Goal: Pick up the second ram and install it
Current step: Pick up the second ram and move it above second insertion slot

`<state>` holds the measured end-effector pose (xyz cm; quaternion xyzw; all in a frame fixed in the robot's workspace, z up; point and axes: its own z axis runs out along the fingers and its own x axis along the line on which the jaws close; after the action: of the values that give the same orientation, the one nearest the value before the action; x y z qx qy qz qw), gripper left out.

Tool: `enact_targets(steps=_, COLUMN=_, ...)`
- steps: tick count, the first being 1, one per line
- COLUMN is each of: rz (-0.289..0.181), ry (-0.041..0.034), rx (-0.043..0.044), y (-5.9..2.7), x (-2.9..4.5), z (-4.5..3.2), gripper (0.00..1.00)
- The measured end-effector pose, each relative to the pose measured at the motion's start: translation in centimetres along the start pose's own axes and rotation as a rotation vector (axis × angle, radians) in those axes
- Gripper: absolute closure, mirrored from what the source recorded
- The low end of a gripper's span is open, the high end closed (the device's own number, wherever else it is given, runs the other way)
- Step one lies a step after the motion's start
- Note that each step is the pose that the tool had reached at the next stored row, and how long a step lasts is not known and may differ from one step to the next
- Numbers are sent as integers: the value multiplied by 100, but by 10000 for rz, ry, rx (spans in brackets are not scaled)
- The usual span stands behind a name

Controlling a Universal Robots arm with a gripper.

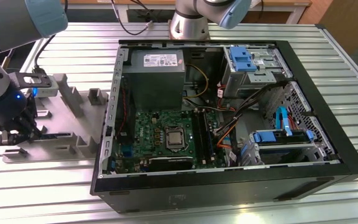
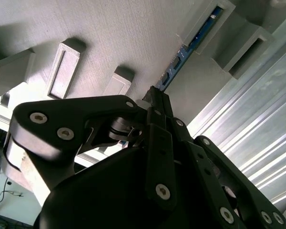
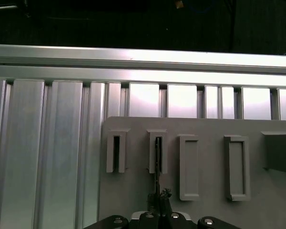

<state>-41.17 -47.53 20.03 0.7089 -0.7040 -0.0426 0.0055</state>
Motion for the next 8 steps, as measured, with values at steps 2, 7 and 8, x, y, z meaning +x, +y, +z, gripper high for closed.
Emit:
enact_targets(steps=2, rz=0, ry=0, rx=-1, y=0, x=0, z=-2, gripper=88)
enact_targets(steps=7, rz=0, ry=1, rx=-1, y=5, x=-4, z=-72, gripper=88)
enact_targets(steps=8, rz=0, ry=1, rx=-1, y=7, x=-5, z=-96, gripper=88)
